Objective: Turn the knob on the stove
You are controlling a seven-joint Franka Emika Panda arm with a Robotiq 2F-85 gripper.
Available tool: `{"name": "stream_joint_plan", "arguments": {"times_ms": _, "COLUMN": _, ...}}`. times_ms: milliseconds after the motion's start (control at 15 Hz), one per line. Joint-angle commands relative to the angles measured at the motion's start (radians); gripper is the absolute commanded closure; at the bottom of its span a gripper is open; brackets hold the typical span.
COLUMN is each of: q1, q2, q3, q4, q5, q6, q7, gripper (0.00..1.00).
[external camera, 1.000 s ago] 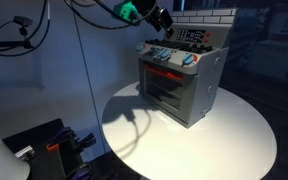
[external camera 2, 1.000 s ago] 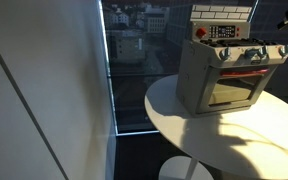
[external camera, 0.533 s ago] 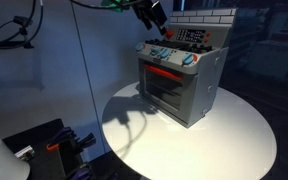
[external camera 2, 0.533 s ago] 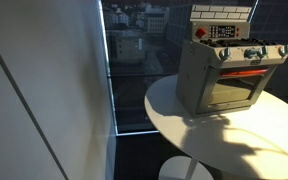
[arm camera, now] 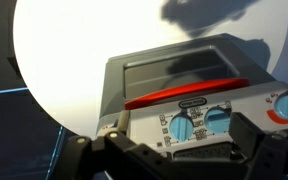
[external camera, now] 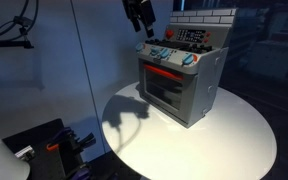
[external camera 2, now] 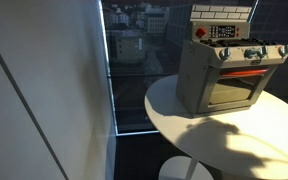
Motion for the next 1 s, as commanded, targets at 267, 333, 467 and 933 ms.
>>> {"name": "stream_joint_plan", "arguments": {"times_ms": 267, "q1": -0.035, "q2": 0.017, "q3": 0.009, "q4": 0.127, "q5": -0.006, "q6": -0.348, "q7": 0.007, "gripper": 0.0}}
{"name": "stream_joint_plan", "arguments": {"times_ms": 333, "q1": -0.038, "q2": 0.02, "q3": 0.009, "q4": 0.139, "q5": -0.008, "q6": -0.379, "q7": 0.008, "gripper": 0.0}}
{"name": "stream_joint_plan", "arguments": {"times_ms": 467, "q1": -0.044, "q2": 0.024, "q3": 0.01, "q4": 0.155, "q5": -0.009, "q6": -0.419, "q7": 0.009, "gripper": 0.0}}
{"name": "stream_joint_plan", "arguments": {"times_ms": 933, "q1": -0.041, "q2": 0.013, "q3": 0.011, "q4": 0.118, "q5": 0.003, "q6": -0.384, "q7": -0.002, "gripper": 0.0}}
